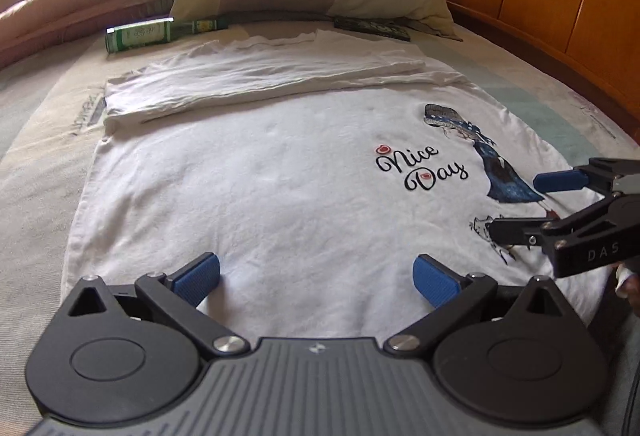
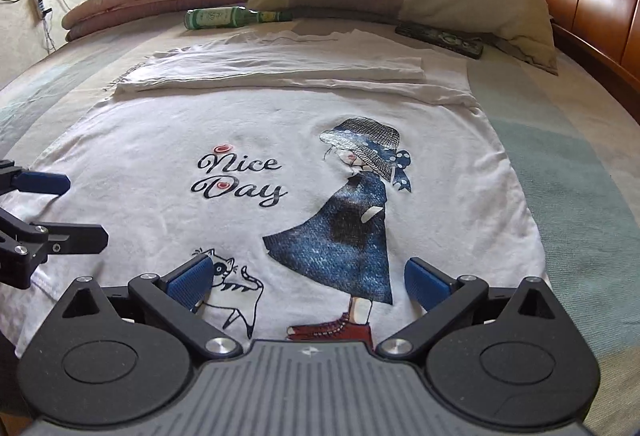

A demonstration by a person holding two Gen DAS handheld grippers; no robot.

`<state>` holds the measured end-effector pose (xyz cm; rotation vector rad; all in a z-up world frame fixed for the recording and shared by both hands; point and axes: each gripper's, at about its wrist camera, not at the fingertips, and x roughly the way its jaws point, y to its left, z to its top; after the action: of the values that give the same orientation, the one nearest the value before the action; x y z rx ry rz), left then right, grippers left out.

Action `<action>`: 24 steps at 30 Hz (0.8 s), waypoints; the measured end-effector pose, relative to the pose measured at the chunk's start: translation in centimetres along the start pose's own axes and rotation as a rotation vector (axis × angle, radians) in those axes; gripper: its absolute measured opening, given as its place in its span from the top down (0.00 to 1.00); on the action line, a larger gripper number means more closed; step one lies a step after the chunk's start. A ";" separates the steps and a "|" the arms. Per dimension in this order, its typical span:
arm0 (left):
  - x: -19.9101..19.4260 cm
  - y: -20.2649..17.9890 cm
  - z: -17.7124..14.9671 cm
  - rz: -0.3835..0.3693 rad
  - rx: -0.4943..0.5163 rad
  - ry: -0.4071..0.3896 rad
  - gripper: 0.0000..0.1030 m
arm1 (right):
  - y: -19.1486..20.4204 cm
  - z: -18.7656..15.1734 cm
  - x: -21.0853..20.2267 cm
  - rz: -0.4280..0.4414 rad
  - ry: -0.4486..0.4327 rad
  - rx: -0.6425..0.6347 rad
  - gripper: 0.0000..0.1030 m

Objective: Fold clothes

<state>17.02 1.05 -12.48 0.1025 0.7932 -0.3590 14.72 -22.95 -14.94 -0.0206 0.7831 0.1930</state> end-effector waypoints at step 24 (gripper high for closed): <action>-2.1 -3.0 -3.0 0.042 0.030 0.020 0.01 | -0.7 -2.6 -3.4 -0.024 0.064 0.001 0.00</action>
<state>12.54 -0.48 -12.97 0.1511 0.8048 -0.3304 10.64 -24.41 -14.40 -0.0357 0.8461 0.1705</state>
